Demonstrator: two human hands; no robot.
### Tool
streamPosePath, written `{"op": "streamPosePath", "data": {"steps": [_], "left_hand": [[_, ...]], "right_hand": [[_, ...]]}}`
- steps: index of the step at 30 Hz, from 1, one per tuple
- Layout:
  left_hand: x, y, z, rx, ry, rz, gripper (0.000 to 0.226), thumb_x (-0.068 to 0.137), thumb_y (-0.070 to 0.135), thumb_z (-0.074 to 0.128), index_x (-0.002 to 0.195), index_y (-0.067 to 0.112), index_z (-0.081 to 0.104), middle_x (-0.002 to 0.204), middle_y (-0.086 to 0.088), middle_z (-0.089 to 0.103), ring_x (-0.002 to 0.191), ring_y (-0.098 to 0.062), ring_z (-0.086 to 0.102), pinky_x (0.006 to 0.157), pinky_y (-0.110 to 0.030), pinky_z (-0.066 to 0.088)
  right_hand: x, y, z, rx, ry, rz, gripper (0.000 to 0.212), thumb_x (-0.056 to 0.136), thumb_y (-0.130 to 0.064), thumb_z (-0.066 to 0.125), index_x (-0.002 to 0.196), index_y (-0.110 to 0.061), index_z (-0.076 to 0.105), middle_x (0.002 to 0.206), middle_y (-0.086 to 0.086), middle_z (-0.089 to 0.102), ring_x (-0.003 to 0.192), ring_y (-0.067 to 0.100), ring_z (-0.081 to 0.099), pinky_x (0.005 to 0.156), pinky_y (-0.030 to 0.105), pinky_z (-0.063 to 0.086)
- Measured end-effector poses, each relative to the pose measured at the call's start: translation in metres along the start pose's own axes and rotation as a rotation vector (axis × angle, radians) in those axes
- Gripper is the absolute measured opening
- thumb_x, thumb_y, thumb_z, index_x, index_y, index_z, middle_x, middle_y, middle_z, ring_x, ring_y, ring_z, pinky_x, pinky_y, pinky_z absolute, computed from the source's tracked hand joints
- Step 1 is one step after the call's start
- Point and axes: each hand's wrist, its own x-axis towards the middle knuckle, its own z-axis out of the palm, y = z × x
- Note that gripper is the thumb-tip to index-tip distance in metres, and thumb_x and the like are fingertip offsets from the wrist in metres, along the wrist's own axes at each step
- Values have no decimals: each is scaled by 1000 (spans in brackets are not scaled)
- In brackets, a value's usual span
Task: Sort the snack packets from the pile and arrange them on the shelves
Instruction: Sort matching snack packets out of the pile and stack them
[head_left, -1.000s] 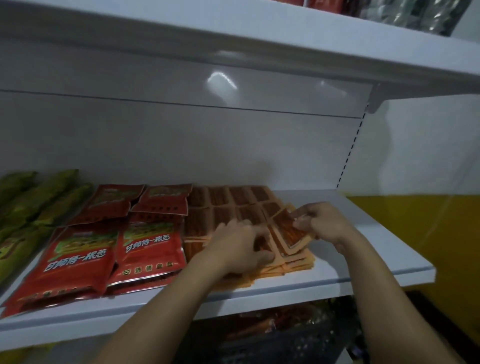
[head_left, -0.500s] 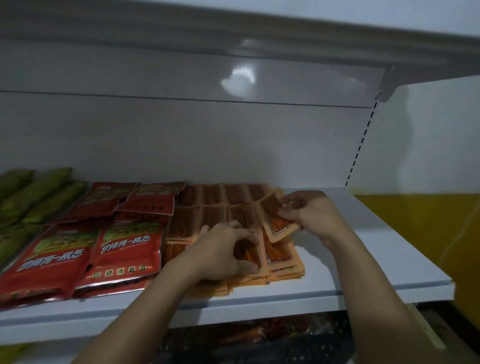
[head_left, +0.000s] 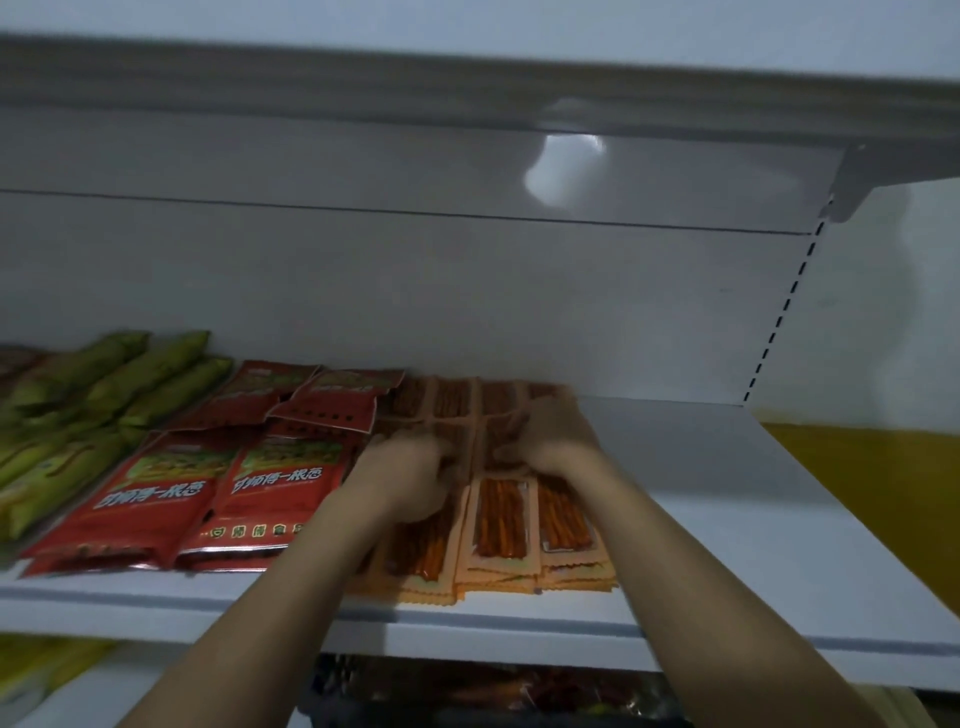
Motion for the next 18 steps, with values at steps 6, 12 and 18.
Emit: {"op": "streamPosePath", "data": {"steps": [6,12,18], "left_hand": [[3,0,3,-3,15,-3,24,97,35,49,115,29,64,122,-2,63,115,-25,57,101,-44,43],[2,2,5,9,39,0,23,97,32,50,114,25,64,121,-3,63,113,-25,57,99,-45,45],[-13,-5,-5,105,148,-7,26,96,41,50,113,23,60,115,-1,62,108,-23,58,93,-38,46]], "right_hand": [[6,2,-1,-224,-80,-17,49,75,-53,76,111,-20,71,115,1,66,107,20,59,81,26,44],[7,8,-3,-300,-115,-63,48,75,-52,77,112,-21,72,115,-1,66,106,19,60,85,27,47],[-7,-17,-3,-226,54,-195,19,84,-42,66,100,-31,70,99,-8,64,97,18,63,72,24,39]]}}
